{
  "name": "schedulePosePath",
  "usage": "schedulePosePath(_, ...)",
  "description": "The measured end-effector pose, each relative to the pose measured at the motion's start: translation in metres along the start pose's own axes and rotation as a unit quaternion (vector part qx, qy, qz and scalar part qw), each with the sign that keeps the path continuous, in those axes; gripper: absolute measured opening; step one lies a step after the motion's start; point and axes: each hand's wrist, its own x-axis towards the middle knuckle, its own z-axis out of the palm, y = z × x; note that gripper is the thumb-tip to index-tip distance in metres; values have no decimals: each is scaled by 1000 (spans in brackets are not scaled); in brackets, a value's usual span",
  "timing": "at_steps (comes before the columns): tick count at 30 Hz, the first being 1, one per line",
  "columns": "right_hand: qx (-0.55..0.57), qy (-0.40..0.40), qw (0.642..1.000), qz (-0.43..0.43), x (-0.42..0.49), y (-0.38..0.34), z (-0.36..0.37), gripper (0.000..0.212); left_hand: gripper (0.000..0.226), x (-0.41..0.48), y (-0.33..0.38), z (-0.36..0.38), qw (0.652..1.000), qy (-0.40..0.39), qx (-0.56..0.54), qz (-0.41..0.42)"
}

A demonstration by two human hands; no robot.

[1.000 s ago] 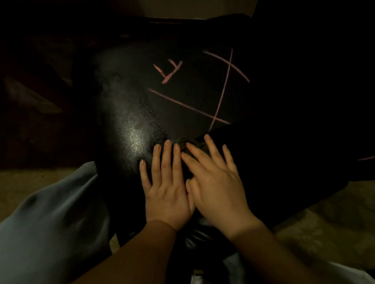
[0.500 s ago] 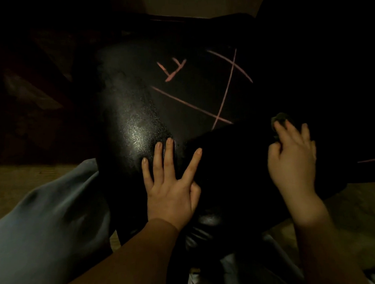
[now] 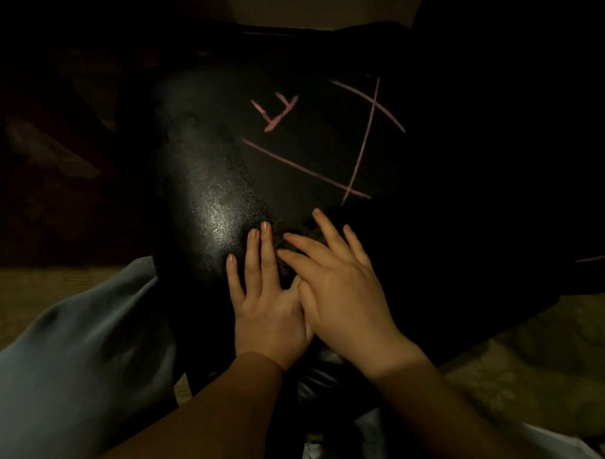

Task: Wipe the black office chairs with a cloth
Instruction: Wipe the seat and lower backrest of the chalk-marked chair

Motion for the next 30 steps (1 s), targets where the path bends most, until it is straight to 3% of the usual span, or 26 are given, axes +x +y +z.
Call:
schedulePosePath(4,-19,19,998,49,2,21,-6,53,62,1,1,-3,1000,-11,1,6)
schedulePosePath(12,-49,114,945,304,-16,125,-49,58,66,1,3,-7,1000,-22,-3,-1)
schedulePosePath(16,-40,127,935,328,-15,125,-47,47,65,1,4,-7,1000,-24,-5,-2)
schedulePosePath(19,-46,130,946,294,-7,111,-36,44,65,0,3,-7,1000,-24,-4,-4)
schedulePosePath(26,-29,14,999,39,7,20,-7,52,62,1,2,-3,1000,-10,5,2)
schedulePosePath(30,-9,5,999,32,5,14,-5,53,58,1,1,-2,1000,-13,9,4)
